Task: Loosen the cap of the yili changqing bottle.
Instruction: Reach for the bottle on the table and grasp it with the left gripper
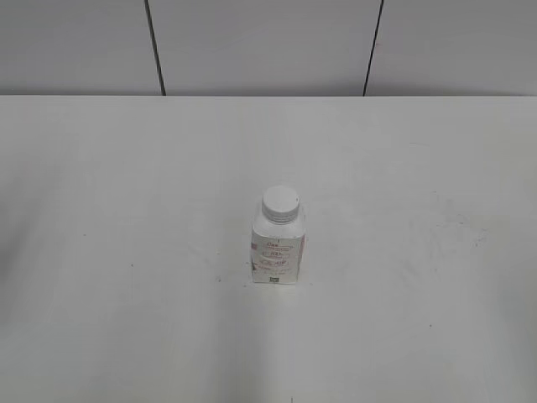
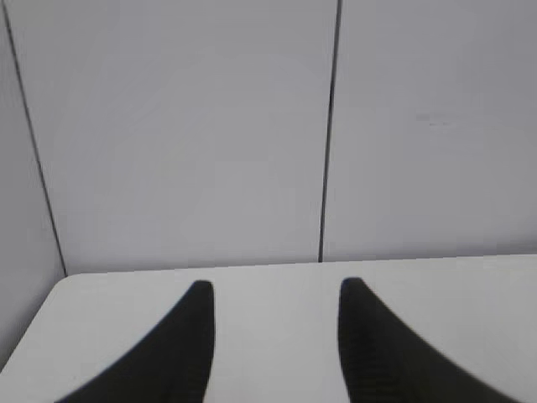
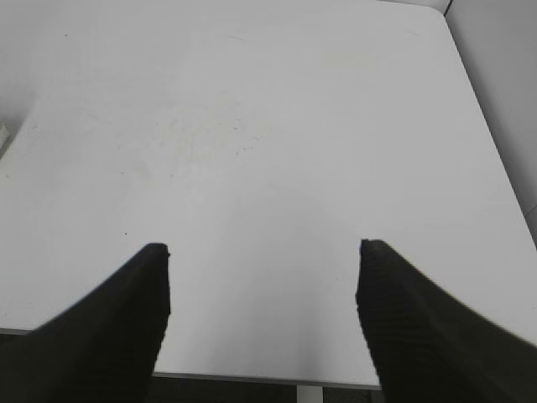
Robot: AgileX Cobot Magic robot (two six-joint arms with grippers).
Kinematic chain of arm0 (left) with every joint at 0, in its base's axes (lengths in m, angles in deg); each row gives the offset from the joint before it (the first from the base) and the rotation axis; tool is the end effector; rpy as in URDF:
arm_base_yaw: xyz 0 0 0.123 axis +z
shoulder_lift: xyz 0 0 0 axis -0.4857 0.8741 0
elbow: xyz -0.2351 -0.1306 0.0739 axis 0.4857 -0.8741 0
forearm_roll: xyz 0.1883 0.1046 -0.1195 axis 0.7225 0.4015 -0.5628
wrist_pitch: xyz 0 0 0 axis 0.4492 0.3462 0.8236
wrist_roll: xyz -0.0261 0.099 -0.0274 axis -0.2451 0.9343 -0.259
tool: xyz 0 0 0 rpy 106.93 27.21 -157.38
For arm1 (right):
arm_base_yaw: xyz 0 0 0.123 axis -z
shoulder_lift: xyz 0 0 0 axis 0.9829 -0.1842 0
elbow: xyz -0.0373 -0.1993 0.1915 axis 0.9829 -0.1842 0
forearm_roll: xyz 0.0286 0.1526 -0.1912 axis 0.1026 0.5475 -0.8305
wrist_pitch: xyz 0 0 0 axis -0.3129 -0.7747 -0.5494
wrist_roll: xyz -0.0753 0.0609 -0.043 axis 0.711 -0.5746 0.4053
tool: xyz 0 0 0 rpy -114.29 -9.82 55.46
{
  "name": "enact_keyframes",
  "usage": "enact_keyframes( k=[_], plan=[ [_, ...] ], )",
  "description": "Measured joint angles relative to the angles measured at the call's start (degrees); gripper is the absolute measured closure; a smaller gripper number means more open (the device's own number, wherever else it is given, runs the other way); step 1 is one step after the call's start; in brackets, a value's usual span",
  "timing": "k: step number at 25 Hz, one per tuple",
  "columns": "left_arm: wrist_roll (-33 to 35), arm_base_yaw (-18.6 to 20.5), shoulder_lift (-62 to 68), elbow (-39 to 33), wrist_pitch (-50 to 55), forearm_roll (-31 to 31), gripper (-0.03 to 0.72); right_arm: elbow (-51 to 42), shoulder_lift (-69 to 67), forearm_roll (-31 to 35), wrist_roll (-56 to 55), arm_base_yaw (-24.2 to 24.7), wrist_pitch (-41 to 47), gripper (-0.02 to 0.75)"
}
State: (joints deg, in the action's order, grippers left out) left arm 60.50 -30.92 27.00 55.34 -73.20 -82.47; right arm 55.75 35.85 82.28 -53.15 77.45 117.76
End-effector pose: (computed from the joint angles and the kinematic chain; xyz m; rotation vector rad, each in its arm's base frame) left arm 0.1460 -0.0050 0.3031 0.0768 1.6144 0.0191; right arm 0.0040 0.0030 0.2708 -0.2280 2.0405 -0.0577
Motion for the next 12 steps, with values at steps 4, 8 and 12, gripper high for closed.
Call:
enact_keyframes(
  k=[4,8,12],
  plan=[
    [-4.7,-5.1,9.2,-4.9,-13.1,9.9,0.408,0.0,0.0,0.0,0.0,0.0,0.0,0.188],
    [-10.1,-7.4,22.0,-5.6,-25.4,23.4,0.435,0.0,0.0,0.0,0.0,0.0,0.0,0.188],
    [-11.2,-6.0,35.3,-5.6,-41.3,34.7,0.438,0.0,0.0,0.0,0.0,0.0,0.0,0.188]
  ],
)
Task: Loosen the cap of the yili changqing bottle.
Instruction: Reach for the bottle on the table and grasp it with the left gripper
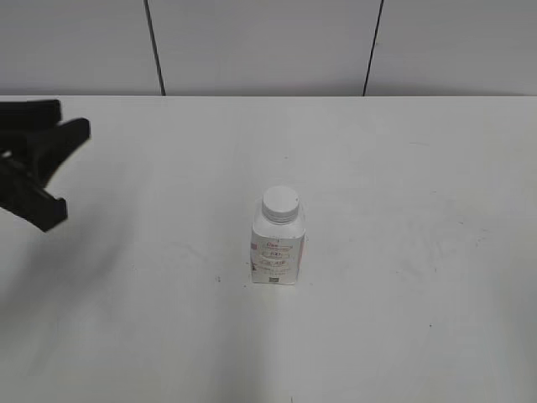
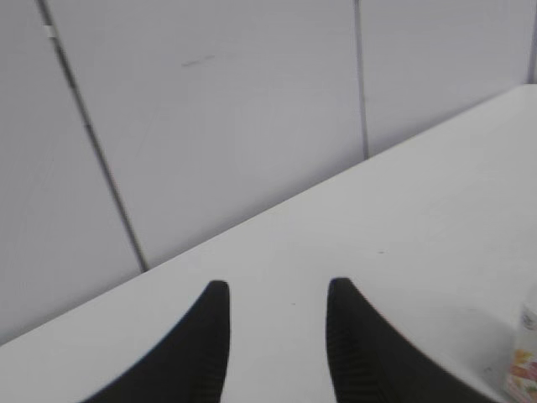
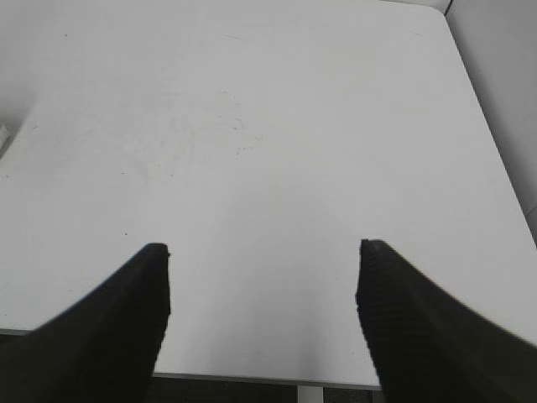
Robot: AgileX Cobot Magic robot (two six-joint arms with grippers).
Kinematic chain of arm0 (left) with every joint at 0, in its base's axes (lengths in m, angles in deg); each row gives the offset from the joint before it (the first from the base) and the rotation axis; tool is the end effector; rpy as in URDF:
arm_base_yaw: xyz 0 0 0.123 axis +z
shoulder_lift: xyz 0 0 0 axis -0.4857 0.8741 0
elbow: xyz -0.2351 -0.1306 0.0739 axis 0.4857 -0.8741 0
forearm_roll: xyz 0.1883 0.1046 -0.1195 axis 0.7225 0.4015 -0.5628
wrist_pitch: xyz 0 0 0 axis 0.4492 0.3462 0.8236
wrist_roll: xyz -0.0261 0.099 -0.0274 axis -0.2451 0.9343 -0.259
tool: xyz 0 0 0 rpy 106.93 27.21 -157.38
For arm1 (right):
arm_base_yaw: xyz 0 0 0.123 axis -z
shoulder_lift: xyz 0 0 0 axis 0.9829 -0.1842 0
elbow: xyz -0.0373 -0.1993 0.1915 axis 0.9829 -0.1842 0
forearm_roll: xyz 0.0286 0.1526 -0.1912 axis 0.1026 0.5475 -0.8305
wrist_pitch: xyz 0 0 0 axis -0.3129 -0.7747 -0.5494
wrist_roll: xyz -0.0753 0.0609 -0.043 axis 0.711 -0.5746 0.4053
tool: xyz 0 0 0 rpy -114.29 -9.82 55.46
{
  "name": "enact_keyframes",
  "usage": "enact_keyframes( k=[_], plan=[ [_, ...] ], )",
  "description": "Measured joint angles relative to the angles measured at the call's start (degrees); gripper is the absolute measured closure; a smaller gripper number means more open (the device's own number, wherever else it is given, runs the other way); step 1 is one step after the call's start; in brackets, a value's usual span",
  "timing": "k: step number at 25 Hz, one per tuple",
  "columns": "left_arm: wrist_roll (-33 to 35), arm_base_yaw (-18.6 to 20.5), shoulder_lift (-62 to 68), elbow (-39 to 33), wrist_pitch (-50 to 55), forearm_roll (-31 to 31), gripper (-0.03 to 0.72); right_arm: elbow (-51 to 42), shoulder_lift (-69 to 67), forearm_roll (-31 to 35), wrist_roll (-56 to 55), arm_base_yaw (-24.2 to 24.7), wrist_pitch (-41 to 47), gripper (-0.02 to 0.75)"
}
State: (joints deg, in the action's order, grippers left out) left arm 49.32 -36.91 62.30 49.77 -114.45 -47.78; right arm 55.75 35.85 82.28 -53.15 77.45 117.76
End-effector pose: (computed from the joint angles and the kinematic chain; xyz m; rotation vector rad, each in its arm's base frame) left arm 0.2113 -0.0747 0.2174 0.6934 1.5682 -0.2455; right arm 0.0040 0.0030 0.2708 -0.2280 2.0405 -0.0577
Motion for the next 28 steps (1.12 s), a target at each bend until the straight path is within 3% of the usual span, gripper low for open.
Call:
enact_keyframes(
  k=[5,10,12,16,22,28],
  plan=[
    [-2.9,3.8,18.6,2.9,-16.0,17.9,0.438,0.0,0.0,0.0,0.0,0.0,0.0,0.188],
    [-10.0,6.9,29.2,11.7,-21.8,35.4,0.438,0.0,0.0,0.0,0.0,0.0,0.0,0.188],
    [-11.8,7.5,31.1,14.1,-22.2,36.9,0.438,0.0,0.0,0.0,0.0,0.0,0.0,0.188],
    [-12.1,7.6,32.9,15.3,-22.8,33.6,0.409,0.0,0.0,0.0,0.0,0.0,0.0,0.188],
    [-15.6,8.1,36.4,23.4,-24.7,50.1,0.209,0.0,0.0,0.0,0.0,0.0,0.0,0.188],
    [-18.8,7.7,42.5,29.4,-24.6,58.3,0.174,0.0,0.0,0.0,0.0,0.0,0.0,0.188]
  ],
)
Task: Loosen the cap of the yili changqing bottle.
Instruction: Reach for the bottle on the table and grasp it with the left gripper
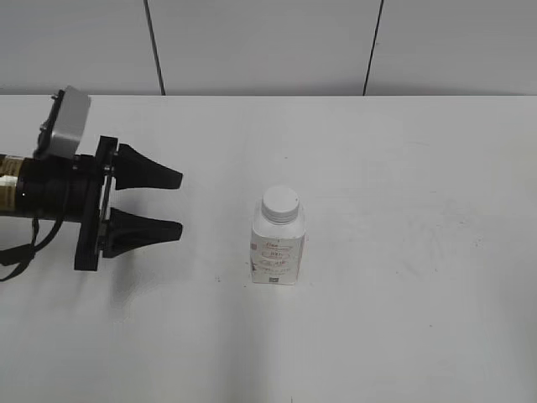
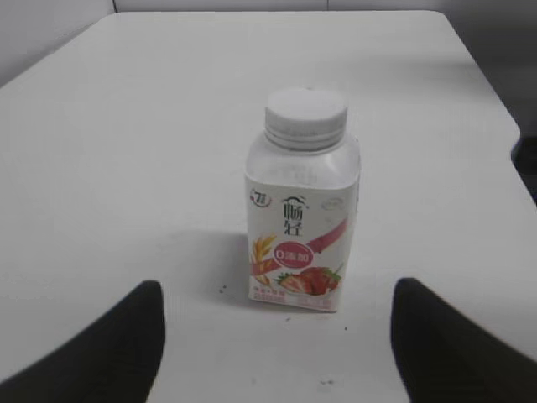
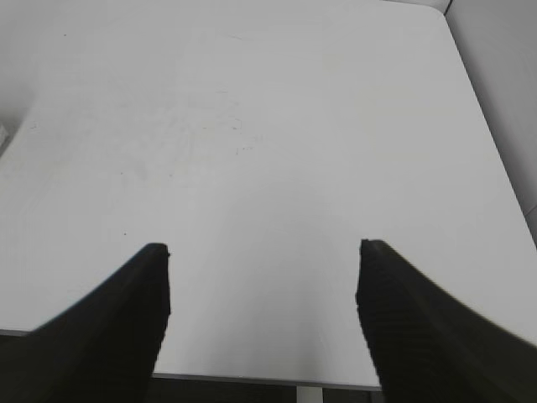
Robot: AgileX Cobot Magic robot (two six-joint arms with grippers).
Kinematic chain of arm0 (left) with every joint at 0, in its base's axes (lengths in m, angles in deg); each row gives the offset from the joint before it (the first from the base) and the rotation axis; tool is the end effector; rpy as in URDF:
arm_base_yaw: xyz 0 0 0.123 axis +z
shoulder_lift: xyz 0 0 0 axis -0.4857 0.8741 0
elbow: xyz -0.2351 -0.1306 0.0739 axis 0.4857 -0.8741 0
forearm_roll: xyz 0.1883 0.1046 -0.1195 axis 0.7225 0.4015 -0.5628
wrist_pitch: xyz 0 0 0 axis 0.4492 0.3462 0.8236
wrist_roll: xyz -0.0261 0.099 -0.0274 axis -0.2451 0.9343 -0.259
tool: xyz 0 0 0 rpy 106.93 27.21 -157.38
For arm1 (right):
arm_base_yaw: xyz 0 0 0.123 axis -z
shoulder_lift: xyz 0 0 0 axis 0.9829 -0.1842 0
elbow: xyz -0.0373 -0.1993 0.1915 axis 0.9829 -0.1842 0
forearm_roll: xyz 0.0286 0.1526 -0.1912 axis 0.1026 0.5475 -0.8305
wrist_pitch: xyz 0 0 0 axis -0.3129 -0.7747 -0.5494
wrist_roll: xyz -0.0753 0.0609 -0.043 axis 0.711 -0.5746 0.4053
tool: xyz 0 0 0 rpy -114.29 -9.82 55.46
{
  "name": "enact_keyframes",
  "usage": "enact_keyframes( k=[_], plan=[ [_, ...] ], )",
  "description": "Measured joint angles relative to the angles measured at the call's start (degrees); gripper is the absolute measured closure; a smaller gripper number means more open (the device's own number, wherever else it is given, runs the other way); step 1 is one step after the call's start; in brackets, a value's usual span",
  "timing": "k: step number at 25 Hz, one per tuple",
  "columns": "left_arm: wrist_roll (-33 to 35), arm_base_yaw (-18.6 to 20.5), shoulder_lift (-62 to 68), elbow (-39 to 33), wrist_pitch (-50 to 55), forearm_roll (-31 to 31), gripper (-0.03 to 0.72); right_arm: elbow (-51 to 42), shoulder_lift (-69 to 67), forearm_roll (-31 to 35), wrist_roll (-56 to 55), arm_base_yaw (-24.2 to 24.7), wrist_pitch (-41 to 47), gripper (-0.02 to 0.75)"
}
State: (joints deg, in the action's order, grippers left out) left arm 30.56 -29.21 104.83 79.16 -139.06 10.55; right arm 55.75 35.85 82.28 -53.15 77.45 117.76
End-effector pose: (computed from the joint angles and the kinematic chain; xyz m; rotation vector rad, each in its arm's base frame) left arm 0.2928 -0.0993 0.1254 1.4146 1.4858 -0.9210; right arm 0.0040 0.0030 0.2708 -0.2280 2.0405 -0.0577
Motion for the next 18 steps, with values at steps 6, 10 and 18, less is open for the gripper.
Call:
enact_keyframes(
  k=[6,10,18],
  plan=[
    [-0.5,-3.1,3.8,0.7,0.0,-0.5,0.067,0.0,0.0,0.0,0.0,0.0,0.0,0.188],
    [-0.6,-5.9,6.3,3.6,0.0,-1.0,0.043,0.0,0.0,0.0,0.0,0.0,0.0,0.188],
    [-0.6,-11.2,13.1,10.0,0.0,-4.2,0.049,0.0,0.0,0.0,0.0,0.0,0.0,0.188]
  ],
)
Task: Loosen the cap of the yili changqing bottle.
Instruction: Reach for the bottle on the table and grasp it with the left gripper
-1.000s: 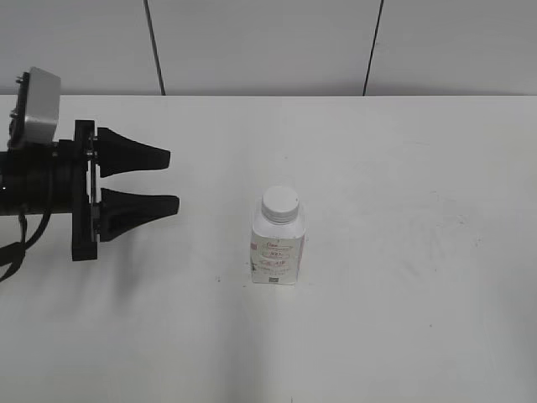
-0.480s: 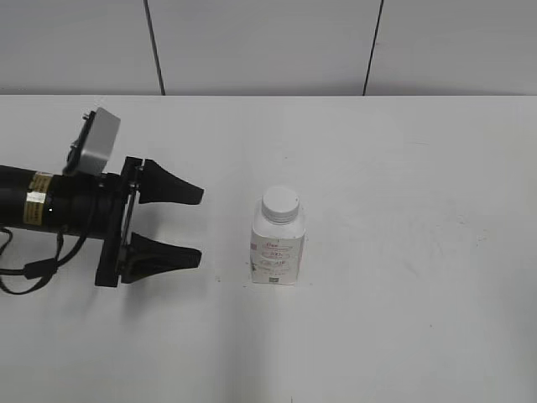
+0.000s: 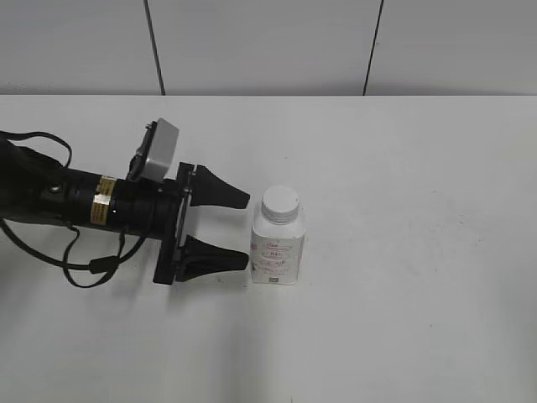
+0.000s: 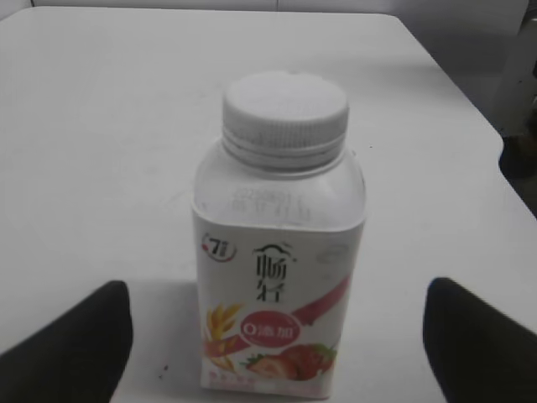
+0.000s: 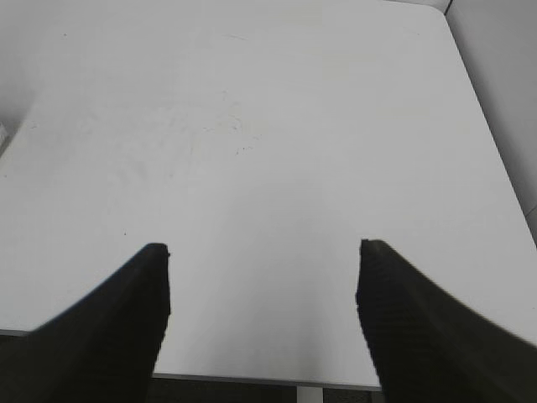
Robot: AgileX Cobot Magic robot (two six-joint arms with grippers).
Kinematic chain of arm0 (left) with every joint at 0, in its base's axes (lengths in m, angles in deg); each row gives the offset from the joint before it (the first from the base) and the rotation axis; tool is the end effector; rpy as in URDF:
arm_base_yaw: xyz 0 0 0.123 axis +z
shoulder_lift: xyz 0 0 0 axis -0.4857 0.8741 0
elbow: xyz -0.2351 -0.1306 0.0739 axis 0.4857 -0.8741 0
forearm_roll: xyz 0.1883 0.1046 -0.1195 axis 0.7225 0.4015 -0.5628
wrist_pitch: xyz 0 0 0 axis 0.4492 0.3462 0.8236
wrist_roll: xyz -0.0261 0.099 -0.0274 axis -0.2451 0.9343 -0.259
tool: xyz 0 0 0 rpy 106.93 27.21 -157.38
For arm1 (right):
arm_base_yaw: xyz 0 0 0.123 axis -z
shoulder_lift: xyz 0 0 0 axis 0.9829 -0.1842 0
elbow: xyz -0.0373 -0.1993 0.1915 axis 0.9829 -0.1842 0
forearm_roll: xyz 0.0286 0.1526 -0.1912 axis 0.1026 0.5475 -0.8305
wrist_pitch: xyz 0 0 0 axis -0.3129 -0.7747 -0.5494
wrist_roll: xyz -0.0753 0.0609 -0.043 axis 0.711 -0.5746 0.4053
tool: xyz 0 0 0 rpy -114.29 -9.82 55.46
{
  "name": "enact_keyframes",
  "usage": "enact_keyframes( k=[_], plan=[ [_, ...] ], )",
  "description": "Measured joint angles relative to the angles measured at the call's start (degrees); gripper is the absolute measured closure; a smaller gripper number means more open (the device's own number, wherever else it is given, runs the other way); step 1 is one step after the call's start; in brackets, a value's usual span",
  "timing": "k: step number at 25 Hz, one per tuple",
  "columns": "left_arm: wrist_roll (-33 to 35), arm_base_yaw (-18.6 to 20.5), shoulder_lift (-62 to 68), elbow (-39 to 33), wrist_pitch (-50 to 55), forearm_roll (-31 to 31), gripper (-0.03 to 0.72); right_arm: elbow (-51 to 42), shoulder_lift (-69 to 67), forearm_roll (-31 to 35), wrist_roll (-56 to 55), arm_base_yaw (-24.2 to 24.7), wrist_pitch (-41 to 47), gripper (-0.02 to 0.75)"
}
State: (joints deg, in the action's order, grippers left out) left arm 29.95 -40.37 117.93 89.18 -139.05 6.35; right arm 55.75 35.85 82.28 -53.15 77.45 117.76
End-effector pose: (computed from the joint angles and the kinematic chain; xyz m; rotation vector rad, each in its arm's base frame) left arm 0.3115 -0.1632 0.0827 1.4825 1.4385 -1.0735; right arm 0.0040 0.0030 0.2708 -0.2280 2.0405 -0.0577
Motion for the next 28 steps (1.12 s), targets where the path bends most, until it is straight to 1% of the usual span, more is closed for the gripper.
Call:
enact_keyframes(
  k=[14,23,28],
  plan=[
    [0.0,-6.5,8.0,6.8,-0.1,-5.6,0.094,0.0,0.0,0.0,0.0,0.0,0.0,0.188],
    [0.0,-7.0,10.5,8.2,0.1,-6.8,0.103,0.0,0.0,0.0,0.0,0.0,0.0,0.188],
    [0.0,-7.0,10.5,8.2,-0.1,-6.7,0.153,0.0,0.0,0.0,0.0,0.0,0.0,0.188]
  ],
)
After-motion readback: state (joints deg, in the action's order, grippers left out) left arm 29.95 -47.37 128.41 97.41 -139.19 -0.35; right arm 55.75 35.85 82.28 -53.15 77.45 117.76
